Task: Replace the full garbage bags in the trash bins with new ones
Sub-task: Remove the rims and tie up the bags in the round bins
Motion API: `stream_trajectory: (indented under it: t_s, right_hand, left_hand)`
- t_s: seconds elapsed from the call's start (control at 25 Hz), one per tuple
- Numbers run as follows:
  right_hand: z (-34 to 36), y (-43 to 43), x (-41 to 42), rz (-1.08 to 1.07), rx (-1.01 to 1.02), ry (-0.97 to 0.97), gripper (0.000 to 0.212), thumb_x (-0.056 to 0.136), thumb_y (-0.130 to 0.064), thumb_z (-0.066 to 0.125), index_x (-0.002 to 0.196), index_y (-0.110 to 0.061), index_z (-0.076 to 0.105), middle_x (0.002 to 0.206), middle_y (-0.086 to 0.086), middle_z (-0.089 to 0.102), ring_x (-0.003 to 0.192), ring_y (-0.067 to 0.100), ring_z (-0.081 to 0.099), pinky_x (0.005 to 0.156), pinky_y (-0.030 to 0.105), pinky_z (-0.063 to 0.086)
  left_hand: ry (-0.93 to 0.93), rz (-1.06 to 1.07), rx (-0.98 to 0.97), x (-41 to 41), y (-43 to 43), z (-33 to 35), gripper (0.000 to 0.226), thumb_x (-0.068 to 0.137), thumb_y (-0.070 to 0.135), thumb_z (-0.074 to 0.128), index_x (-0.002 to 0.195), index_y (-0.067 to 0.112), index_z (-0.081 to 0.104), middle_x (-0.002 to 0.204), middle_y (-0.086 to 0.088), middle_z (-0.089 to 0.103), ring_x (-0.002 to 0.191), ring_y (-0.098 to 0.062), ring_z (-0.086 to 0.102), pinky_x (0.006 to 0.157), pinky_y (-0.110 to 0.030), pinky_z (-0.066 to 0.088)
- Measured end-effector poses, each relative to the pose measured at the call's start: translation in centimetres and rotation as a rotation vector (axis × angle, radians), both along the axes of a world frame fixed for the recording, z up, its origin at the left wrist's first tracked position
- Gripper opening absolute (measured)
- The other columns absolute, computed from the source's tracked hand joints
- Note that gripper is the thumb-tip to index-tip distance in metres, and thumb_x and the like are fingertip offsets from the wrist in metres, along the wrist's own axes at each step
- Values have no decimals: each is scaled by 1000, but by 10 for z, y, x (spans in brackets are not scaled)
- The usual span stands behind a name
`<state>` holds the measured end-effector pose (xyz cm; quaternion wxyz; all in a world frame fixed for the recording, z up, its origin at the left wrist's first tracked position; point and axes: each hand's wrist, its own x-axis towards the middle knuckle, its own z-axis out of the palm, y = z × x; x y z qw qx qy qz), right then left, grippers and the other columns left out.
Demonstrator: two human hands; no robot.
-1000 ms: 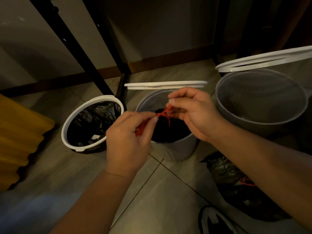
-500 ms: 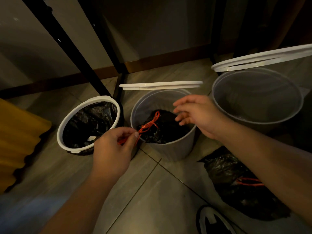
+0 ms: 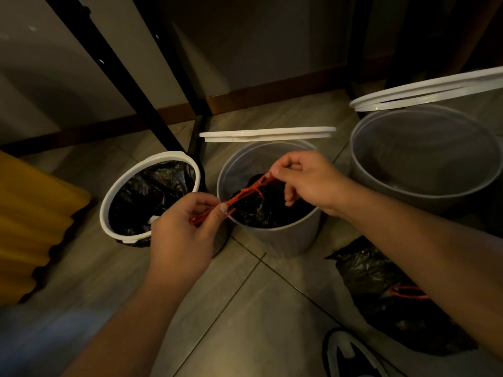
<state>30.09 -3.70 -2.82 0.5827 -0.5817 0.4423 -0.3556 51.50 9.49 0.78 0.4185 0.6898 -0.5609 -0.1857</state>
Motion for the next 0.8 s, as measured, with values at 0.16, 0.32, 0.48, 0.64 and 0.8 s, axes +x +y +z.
stream_trajectory:
  t_s: [0.16, 0.32, 0.48, 0.64, 0.8]
  right_hand:
    - [4, -3, -14, -58, 326, -418, 14, 99, -4, 65, 97, -16, 72, 77, 2, 71, 48, 9, 51, 47, 28, 49]
    - [8, -2, -24, -57, 460, -613, 16, 100, -6, 61, 99, -20, 68, 86, 1, 75, 47, 7, 48, 48, 24, 45]
    - [10, -5, -33, -138, 550, -680, 17, 101, -7, 54, 96, -21, 61, 76, 0, 65, 47, 7, 44, 47, 21, 42]
    - [10, -10, -53, -125, 643, -698, 12, 94, -9, 55, 91, -21, 57, 73, -1, 51, 48, 8, 38, 48, 22, 36]
    - [5, -15, -70, -63, 525, -406, 33, 85, 14, 54, 93, -18, 59, 65, 0, 47, 42, 6, 33, 43, 21, 31]
  left_hand:
    - [51, 11, 46, 2, 2, -2, 5, 94, 31, 76, 93, 35, 75, 84, 13, 77, 82, -7, 75, 77, -36, 62]
    - [61, 36, 79, -4, 2, -8, 4, 93, 29, 77, 91, 32, 76, 77, 12, 78, 73, -6, 76, 66, -21, 61]
    - [-75, 28, 115, -4, 4, -12, 13, 94, 35, 76, 81, 34, 73, 68, 15, 75, 62, -2, 73, 58, -13, 56]
    - [-193, 72, 146, 9, 5, -13, 18, 95, 37, 74, 78, 35, 70, 66, 19, 73, 60, 1, 70, 57, -25, 57]
    - [-299, 118, 195, 20, 2, -14, 21, 96, 38, 73, 76, 32, 68, 64, 20, 71, 56, -1, 68, 54, -30, 56]
